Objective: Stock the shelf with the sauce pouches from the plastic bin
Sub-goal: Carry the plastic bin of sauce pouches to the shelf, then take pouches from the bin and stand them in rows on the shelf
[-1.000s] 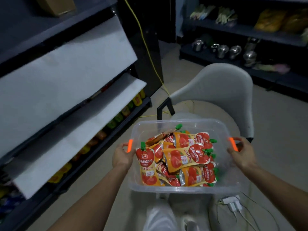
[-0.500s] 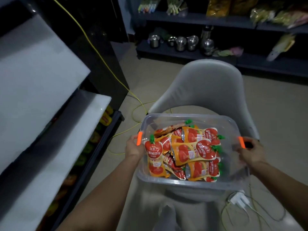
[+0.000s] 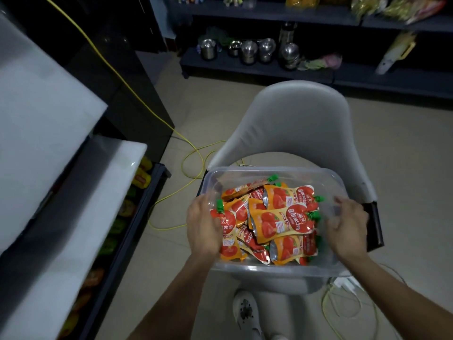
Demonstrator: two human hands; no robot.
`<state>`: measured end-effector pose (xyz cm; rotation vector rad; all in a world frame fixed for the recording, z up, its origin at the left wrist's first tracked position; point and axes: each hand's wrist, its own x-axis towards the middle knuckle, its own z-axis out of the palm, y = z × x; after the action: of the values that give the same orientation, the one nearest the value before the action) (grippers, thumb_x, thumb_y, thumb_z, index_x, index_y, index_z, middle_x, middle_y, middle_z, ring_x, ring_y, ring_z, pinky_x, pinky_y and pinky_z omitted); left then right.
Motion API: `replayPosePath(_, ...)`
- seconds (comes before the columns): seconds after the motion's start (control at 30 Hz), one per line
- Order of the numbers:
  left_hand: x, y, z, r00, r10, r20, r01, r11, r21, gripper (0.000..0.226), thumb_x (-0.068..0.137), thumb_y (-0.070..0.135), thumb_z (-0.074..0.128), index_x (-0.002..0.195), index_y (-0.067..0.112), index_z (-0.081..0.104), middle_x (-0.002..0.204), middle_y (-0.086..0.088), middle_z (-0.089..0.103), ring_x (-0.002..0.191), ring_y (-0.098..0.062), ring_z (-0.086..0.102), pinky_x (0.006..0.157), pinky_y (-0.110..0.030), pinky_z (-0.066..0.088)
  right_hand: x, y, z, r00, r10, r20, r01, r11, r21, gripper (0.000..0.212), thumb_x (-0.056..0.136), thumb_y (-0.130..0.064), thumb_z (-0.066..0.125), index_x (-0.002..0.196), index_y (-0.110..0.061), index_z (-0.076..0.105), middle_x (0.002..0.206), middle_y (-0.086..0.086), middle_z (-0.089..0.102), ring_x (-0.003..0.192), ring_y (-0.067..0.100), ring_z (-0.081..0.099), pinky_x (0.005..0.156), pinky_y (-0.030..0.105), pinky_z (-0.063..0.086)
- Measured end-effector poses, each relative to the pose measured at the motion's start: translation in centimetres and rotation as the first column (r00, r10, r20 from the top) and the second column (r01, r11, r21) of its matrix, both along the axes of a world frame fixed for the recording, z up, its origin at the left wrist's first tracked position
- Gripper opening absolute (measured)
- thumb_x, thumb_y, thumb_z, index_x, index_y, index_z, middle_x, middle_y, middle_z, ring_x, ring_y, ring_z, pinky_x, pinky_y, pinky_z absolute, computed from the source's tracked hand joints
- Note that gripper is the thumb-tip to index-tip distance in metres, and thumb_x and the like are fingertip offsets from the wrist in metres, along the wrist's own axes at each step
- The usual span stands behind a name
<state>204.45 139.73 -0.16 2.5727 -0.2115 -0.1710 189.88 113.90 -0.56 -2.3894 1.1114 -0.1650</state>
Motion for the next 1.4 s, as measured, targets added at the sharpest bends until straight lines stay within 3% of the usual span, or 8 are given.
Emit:
replayPosePath(0.1,0.6,-0.9,0.1,0.965,-0.253,-0.065,0.257,0.965,0.058,0.078,0.092,0.002,0.055,0.154,0.026,0.015,0.160,0.006,0.019,0.146,-0.014,0.023,0.108,-0.029,0.036,1.4,3.9,0.3,0.991,-0.129,0.017,0.113,0.914,0.389,0.022,0.090,-0.017,0.063,0.110,-0.011,0.055,0.113,0.012,0.062,0.107,0.033,0.059,0.092,0.048,0.049)
replayPosePath(0.2,2.7,-0.8,-1.2,0.916,-0.278,-0.290,0.314,0.945,0.088,0.089,0.089,0.004,0.058,0.154,0.030,0.003,0.160,-0.004,0.022,0.144,-0.024,0.030,0.105,-0.041,0.043,2.8,4.4,-2.4,0.844,-0.496,-0.204,0.466,0.489,0.737,0.023,0.088,-0.025,0.065,0.100,-0.006,0.057,0.100,0.010,0.069,0.089,0.033,0.066,0.083,0.045,0.053)
replayPosePath(0.27,3.6,-1.1,-1.8,0.897,-0.302,-0.324,0.325,0.946,0.020,0.071,0.092,0.021,0.055,0.151,0.034,0.017,0.150,-0.005,0.038,0.134,-0.027,0.045,0.101,-0.045,0.047,3.6,3.4,-4.2,0.727,-0.622,-0.291,0.494,0.179,0.851,0.029,0.088,-0.025,0.066,0.108,-0.005,0.060,0.094,0.013,0.071,0.078,0.029,0.068,0.077,0.044,0.055)
replayPosePath(0.37,4.7,-1.7,-2.0,0.862,-0.457,-0.219,0.505,0.813,0.291,0.043,0.092,0.029,0.048,0.134,0.024,0.041,0.122,-0.005,0.057,0.107,-0.026,0.061,0.087,-0.042,0.053,4.6,1.5,-6.3,0.667,-0.656,-0.353,0.507,0.053,0.860,0.036,0.085,-0.030,0.070,0.109,-0.004,0.063,0.091,0.013,0.074,0.076,0.029,0.071,0.079,0.049,0.057)
replayPosePath(0.5,5.2,-2.1,-1.5,0.774,-0.534,-0.341,0.628,0.579,0.520,0.022,0.088,0.005,0.058,0.109,0.011,0.061,0.112,-0.011,0.066,0.106,-0.031,0.061,0.083,-0.039,0.051,5.3,0.5,-7.4,0.696,-0.604,-0.389,0.527,0.062,0.847,0.039,0.077,-0.033,0.077,0.102,-0.005,0.066,0.090,0.015,0.074,0.074,0.032,0.072,0.068,0.051,0.058)
replayPosePath(0.77,1.9,-0.1,-2.2,0.728,-0.455,-0.512,0.433,0.885,-0.170,0.042,0.081,-0.002,0.070,0.059,0.030,0.052,0.071,0.009,0.057,0.074,-0.012,0.060,0.078,-0.037,0.054,3.5,1.4,-7.5,0.740,-0.560,-0.372,0.514,0.114,0.850,0.036,0.077,-0.032,0.077,0.098,-0.005,0.065,0.087,0.013,0.073,0.062,0.026,0.068,0.055,0.033,0.055)
replayPosePath(1.07,-3.1,1.7,1.0,0.942,-0.208,-0.262,0.149,0.962,-0.228,0.038,0.085,0.006,0.067,0.065,0.023,0.039,0.059,0.010,0.044,0.055,0.000,0.042,0.056,-0.021,0.037,3.4,3.2,-3.3,0.771,-0.590,-0.238,0.434,0.216,0.874,0.028,0.073,-0.023,0.082,0.089,-0.007,0.064,0.082,0.013,0.073,0.070,0.030,0.072,0.068,0.053,0.058)
replayPosePath(1.4,-8.6,6.4,11.2,0.981,0.126,-0.145,-0.189,0.767,-0.613,0.034,0.088,-0.004,0.063,0.069,0.013,0.041,0.058,0.004,0.040,0.047,0.005,0.040,0.050,-0.008,0.034,1.8,7.5,11.6,0.900,-0.079,0.429,-0.216,0.774,0.595,0.011,0.089,-0.011,0.063,0.085,-0.005,0.054,0.082,0.014,0.064,0.078,0.023,0.060,0.065,0.031,0.048)
